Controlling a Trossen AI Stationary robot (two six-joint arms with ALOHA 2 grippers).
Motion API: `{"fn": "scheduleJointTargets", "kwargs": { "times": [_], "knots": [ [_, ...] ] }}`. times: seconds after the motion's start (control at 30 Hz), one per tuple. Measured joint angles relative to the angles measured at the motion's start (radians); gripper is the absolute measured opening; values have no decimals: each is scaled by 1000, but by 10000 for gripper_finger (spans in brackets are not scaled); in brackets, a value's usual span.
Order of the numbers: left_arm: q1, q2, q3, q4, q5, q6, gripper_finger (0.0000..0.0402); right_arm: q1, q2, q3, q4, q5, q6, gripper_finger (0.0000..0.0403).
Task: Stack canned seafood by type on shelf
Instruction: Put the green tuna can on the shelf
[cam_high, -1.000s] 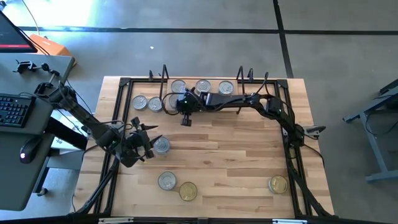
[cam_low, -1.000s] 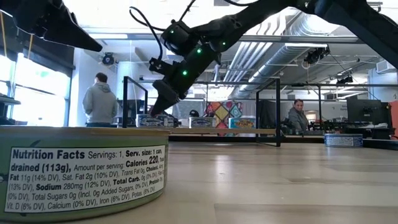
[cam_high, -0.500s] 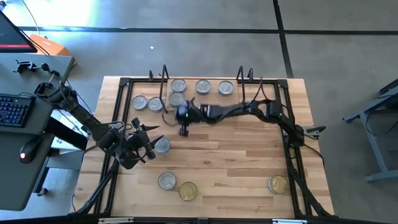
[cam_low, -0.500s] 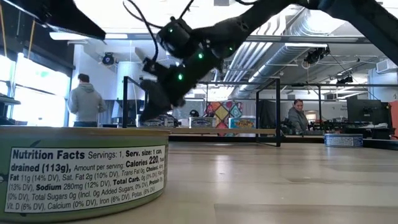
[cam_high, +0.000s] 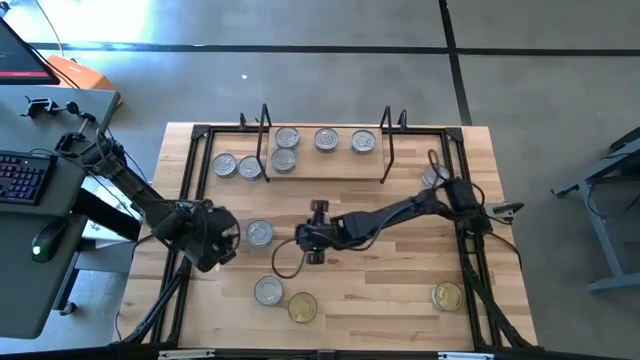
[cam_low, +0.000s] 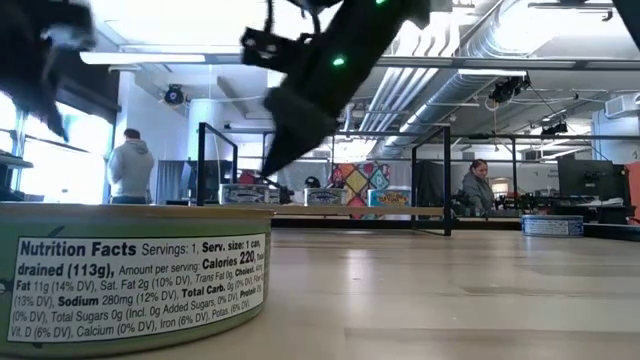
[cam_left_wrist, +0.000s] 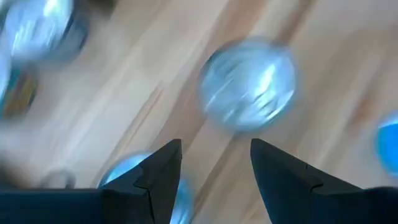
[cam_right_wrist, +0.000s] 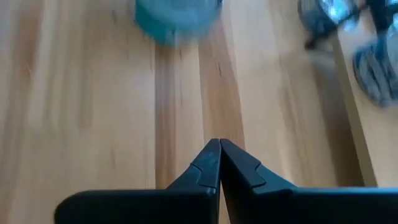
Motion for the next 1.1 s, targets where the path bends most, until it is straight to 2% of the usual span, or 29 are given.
{"fn": "scheduleJointTargets", "kwargs": {
  "times": [0.1, 0.17, 0.23, 0.43, 0.57, 0.67, 0.87, 0.97, 1.1],
  "knots": [
    [0, 1, -55, -23, 34, -145, 174, 15, -10, -4, -120, 11, 30, 0],
    [8, 4, -77, -17, 30, -189, 165, 24, -24, -36, -117, 54, 32, 0],
    [27, 8, -71, 5, 9, -221, 152, 25, -55, -114, -76, 101, 56, 0],
    [133, 8, -71, 8, -5, -257, 92, -11, -226, -391, 49, 115, 206, 0],
    [255, 15, -71, 31, 93, -198, 44, -10, -346, -536, 157, 108, 273, 0],
    [339, 35, -71, 33, 216, -132, 9, -11, -416, -618, 308, 111, 259, 0],
    [460, 67, -71, 30, 343, -45, 5, -10, -445, -739, 529, 100, 213, 0],
    [506, 90, -73, 30, 441, -21, 1, -10, -442, -777, 593, 81, 211, 0],
    [549, 134, -75, 33, 452, 31, 1, -1, -440, -819, 673, 50, 211, 0]
  ]
}}
